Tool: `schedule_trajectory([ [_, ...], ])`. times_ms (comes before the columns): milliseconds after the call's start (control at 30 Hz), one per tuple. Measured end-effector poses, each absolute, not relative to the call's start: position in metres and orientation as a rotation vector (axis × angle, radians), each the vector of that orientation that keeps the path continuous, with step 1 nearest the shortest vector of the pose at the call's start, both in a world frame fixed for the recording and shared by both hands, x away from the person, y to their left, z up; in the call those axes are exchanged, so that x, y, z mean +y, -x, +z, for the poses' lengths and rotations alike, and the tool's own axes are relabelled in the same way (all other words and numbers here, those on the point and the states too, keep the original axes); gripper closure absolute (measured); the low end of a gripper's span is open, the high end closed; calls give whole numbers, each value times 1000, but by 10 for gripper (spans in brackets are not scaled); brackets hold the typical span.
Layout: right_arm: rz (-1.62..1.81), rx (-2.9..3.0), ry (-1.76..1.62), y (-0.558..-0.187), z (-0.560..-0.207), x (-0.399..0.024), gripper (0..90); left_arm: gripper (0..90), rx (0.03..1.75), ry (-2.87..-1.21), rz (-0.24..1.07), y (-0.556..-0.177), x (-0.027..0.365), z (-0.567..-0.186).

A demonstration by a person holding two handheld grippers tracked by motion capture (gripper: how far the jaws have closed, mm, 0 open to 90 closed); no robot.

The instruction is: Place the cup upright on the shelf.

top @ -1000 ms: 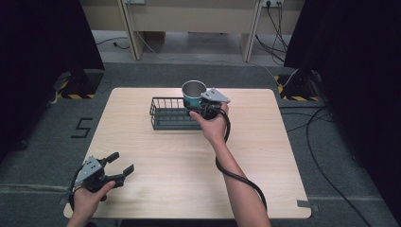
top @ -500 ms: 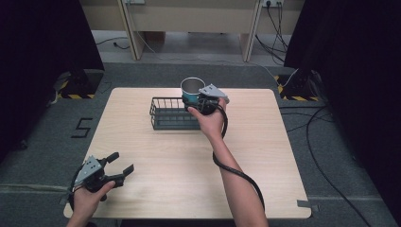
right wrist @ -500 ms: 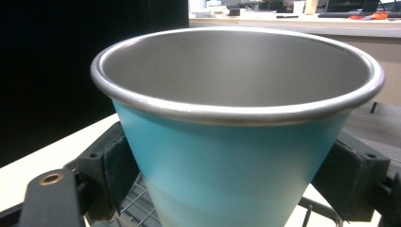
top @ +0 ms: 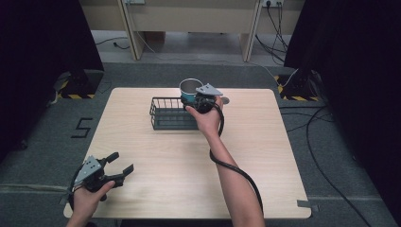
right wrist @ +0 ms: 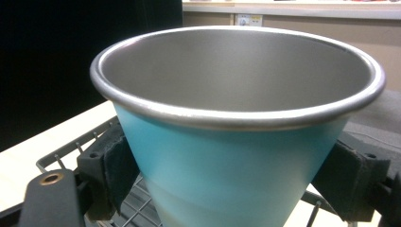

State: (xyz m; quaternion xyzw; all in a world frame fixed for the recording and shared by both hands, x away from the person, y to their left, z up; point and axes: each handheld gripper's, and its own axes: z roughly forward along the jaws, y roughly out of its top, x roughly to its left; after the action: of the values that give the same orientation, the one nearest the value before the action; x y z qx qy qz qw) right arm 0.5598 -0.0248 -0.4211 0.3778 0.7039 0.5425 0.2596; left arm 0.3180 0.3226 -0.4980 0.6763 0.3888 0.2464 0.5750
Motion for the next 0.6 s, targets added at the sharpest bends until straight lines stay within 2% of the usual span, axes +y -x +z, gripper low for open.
schedule_trajectory([
  [600,1393,1974,-1077,-567,-437,-19,176,155,907,-1584,576,-318,322,-498],
])
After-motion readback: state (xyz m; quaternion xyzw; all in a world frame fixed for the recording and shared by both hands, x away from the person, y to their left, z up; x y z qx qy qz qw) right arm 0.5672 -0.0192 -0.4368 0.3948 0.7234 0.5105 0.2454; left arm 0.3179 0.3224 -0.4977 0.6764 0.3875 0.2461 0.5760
